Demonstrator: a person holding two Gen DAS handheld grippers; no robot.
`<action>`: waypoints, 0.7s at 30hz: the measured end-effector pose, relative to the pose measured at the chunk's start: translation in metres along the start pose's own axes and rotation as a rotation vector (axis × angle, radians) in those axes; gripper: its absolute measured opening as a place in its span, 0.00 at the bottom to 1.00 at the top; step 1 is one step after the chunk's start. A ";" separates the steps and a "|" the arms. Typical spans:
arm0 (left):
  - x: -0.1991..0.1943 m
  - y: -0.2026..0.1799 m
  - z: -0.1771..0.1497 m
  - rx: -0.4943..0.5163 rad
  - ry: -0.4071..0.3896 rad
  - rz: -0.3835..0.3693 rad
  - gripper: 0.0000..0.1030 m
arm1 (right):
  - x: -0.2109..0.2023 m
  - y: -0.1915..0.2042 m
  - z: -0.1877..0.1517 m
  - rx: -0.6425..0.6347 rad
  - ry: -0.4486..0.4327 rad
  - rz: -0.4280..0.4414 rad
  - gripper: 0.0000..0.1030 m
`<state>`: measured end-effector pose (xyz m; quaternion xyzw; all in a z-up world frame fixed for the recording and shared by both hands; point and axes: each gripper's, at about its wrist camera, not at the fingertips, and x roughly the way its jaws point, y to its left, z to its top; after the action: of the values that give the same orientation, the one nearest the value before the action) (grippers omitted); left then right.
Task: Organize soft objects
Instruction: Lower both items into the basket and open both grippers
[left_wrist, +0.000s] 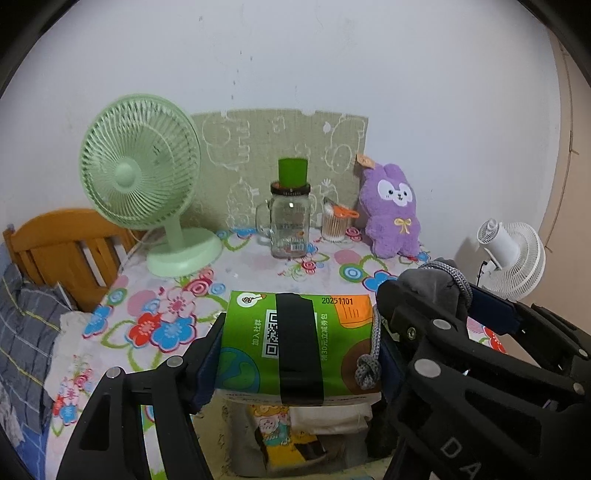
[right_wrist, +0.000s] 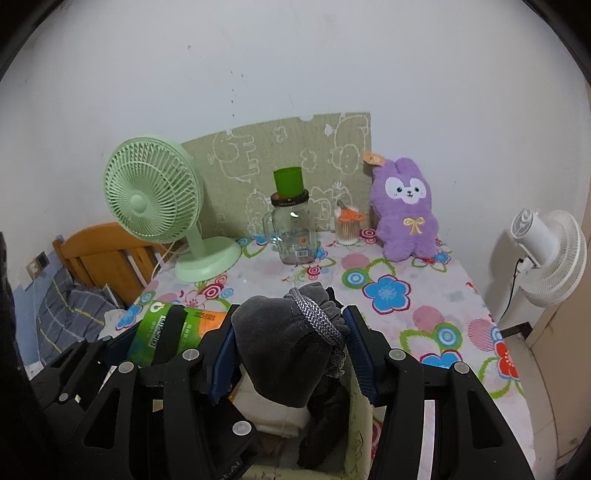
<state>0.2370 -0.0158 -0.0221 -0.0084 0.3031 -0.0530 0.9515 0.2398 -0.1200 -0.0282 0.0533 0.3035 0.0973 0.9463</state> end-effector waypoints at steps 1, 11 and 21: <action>0.005 0.001 -0.001 -0.003 0.013 -0.004 0.72 | 0.004 -0.001 0.000 0.000 0.007 0.003 0.56; 0.036 0.010 -0.007 -0.007 0.074 0.026 0.83 | 0.040 0.000 -0.007 -0.004 0.070 0.021 0.56; 0.034 0.019 -0.011 -0.005 0.089 0.021 0.95 | 0.051 0.008 -0.008 -0.031 0.079 0.076 0.71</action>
<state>0.2603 -0.0003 -0.0512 -0.0052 0.3455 -0.0425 0.9375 0.2746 -0.1010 -0.0623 0.0462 0.3368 0.1399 0.9300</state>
